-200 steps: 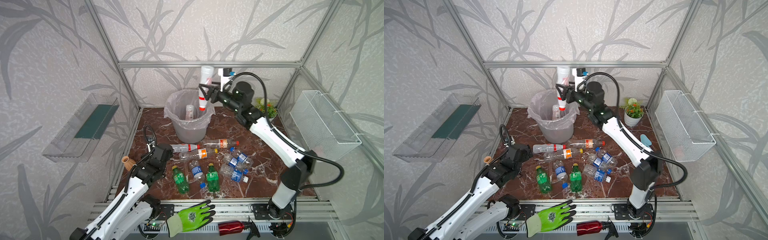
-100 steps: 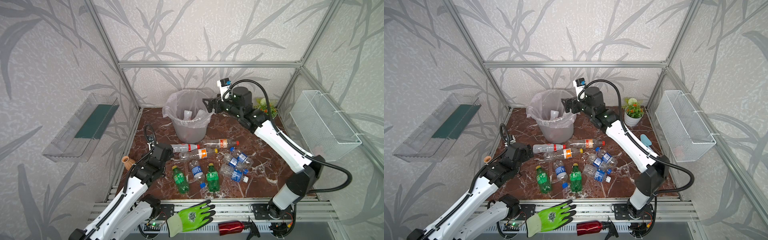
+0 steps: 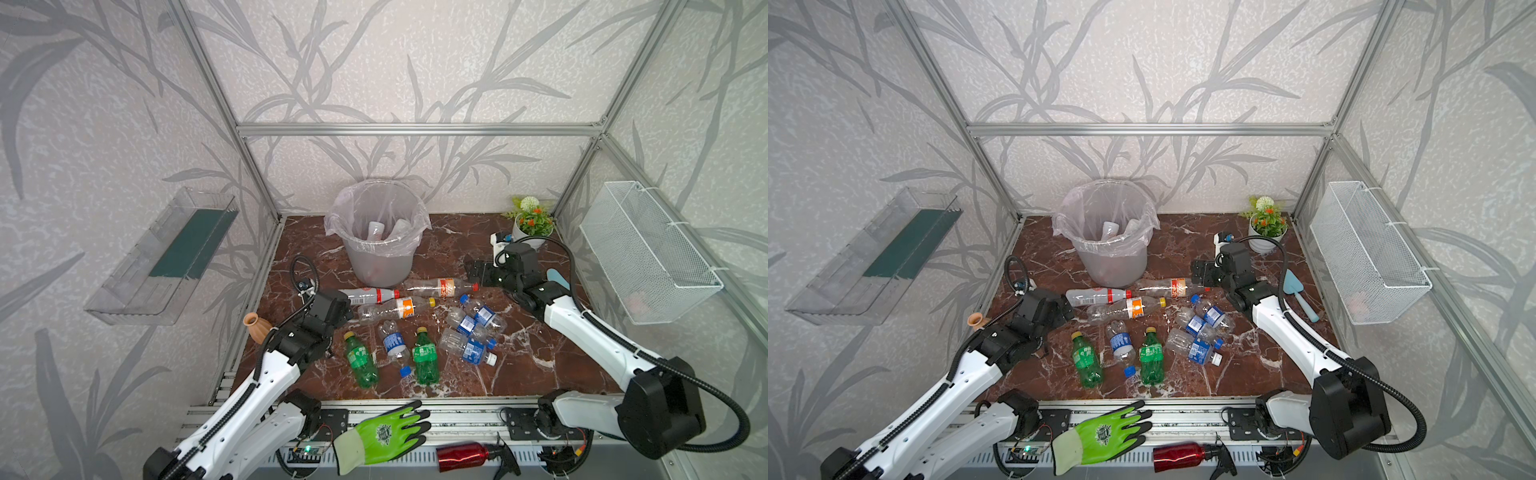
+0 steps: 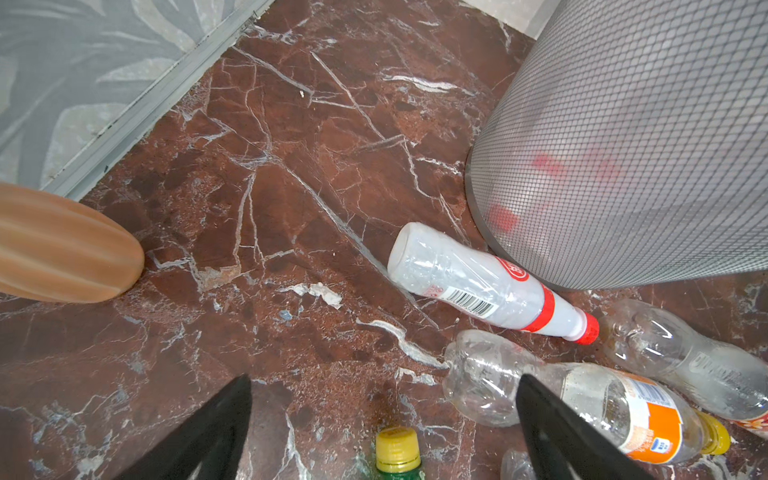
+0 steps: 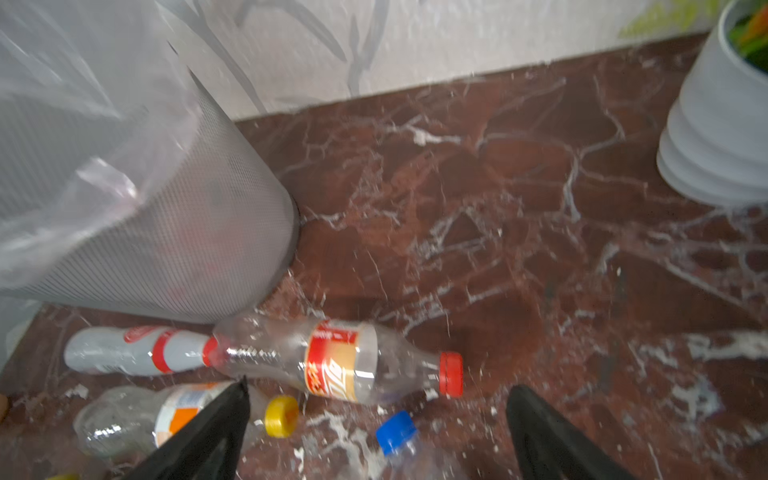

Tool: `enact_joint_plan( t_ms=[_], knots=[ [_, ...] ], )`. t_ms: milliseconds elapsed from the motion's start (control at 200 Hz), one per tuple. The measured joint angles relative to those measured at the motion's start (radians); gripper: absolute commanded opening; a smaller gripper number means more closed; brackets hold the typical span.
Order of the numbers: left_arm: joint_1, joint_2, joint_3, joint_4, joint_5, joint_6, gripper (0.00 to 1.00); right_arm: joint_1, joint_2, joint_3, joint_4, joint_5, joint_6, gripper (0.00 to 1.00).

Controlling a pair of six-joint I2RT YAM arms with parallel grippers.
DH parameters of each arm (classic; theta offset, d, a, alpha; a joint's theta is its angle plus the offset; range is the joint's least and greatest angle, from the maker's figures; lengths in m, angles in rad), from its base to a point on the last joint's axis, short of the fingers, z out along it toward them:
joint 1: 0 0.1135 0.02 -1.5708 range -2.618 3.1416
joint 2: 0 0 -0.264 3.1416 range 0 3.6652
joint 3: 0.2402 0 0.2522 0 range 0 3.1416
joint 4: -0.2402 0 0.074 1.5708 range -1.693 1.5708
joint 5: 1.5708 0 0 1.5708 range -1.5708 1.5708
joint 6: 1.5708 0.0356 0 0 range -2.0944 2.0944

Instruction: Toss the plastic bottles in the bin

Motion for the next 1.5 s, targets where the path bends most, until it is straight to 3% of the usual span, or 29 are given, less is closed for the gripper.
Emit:
enact_joint_plan(
  t_ms=[380, 640, 890, 1080, 1324, 1499],
  knots=[
    [-0.163, 0.093, 0.017, 0.024, -0.010, 0.103, 0.98, 0.001, -0.144, -0.155, -0.090, 0.045, 0.041, 0.93],
    [-0.280, 0.170, 0.037, 0.050, 0.000, 0.136, 0.98, 0.000, -0.149, -0.178, -0.113, 0.074, 0.040, 0.94],
    [-0.373, 0.307, 0.147, 0.105, 0.054, 0.351, 0.99, -0.025, -0.136, -0.179, -0.113, 0.073, 0.040, 0.96],
    [-0.379, 0.397, 0.215, 0.122, 0.124, 0.496, 0.96, -0.066, -0.136, -0.202, -0.093, 0.047, 0.050, 0.96],
    [-0.379, 0.637, 0.419, 0.073, 0.219, 0.710, 0.87, -0.077, -0.136, -0.216, -0.080, 0.025, 0.062, 0.96],
    [-0.378, 0.774, 0.483, 0.047, 0.256, 0.821, 0.84, -0.092, -0.144, -0.225, -0.071, 0.019, 0.063, 0.96]
  ],
)
